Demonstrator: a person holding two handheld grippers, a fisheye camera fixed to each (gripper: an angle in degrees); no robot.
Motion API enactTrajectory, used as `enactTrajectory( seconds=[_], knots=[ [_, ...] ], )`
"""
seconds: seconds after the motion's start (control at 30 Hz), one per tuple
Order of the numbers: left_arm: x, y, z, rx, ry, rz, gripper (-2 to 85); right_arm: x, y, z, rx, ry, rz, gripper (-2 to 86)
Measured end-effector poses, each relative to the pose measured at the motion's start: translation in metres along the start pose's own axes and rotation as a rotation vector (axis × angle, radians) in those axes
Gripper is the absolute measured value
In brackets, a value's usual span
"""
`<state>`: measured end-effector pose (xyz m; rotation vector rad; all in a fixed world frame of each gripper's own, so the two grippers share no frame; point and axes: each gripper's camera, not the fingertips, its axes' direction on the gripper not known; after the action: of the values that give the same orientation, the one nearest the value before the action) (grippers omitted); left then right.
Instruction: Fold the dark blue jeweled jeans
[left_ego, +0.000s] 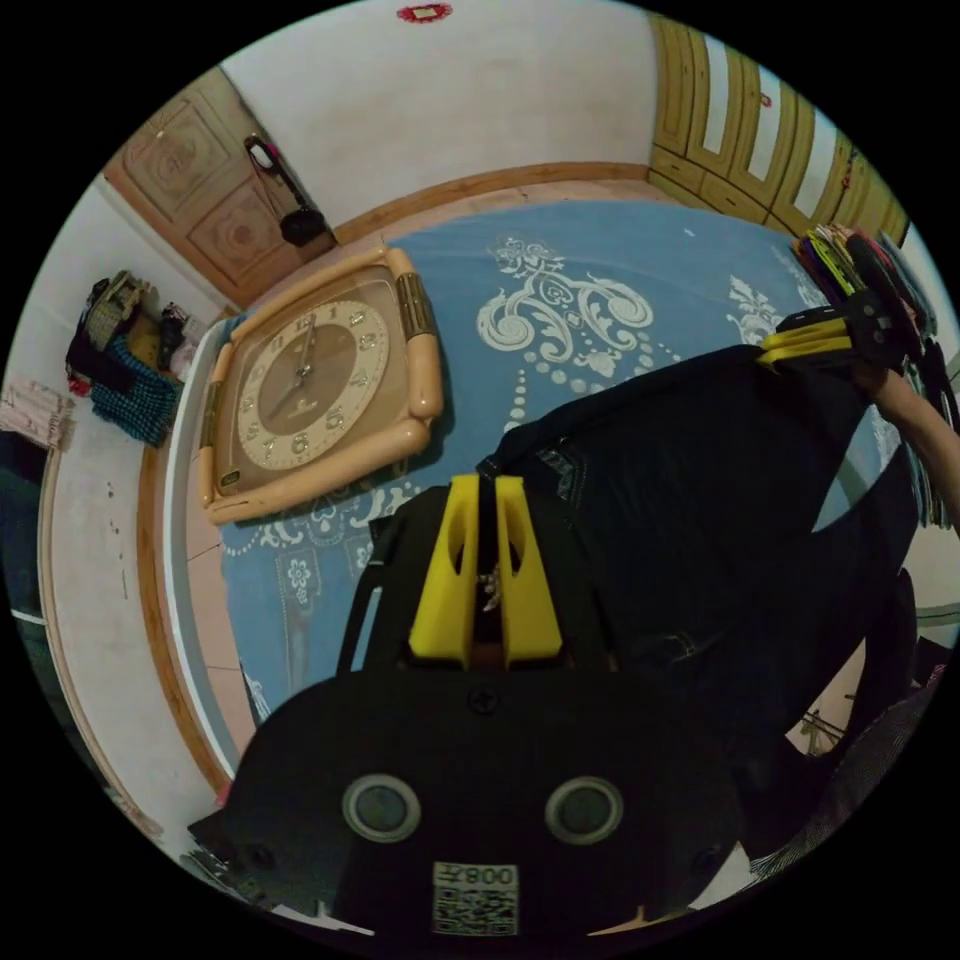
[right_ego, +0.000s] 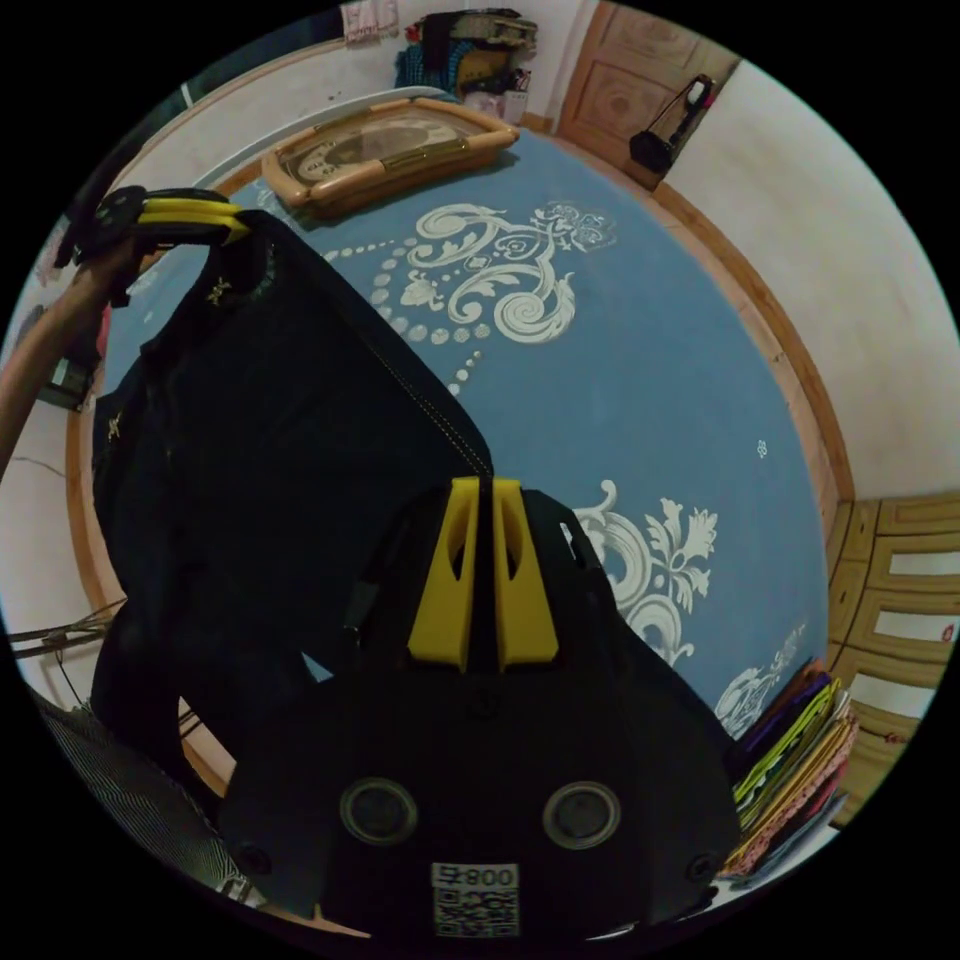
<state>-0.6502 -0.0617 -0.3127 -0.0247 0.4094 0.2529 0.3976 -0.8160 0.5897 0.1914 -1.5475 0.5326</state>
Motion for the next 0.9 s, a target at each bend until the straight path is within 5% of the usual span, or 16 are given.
enactTrajectory(
  seconds=[0.43,0.9],
  knots=[
    [0.058,0.141,-0.007,0.147,0.002,-0.016,2.1,-0.122,0.145,-0.031,0.159,0.006,0.073,1.7],
    [0.105,0.299,0.049,0.030,0.031,-0.002,2.1,-0.273,0.301,-0.018,0.150,-0.055,0.012,1.5]
  ],
)
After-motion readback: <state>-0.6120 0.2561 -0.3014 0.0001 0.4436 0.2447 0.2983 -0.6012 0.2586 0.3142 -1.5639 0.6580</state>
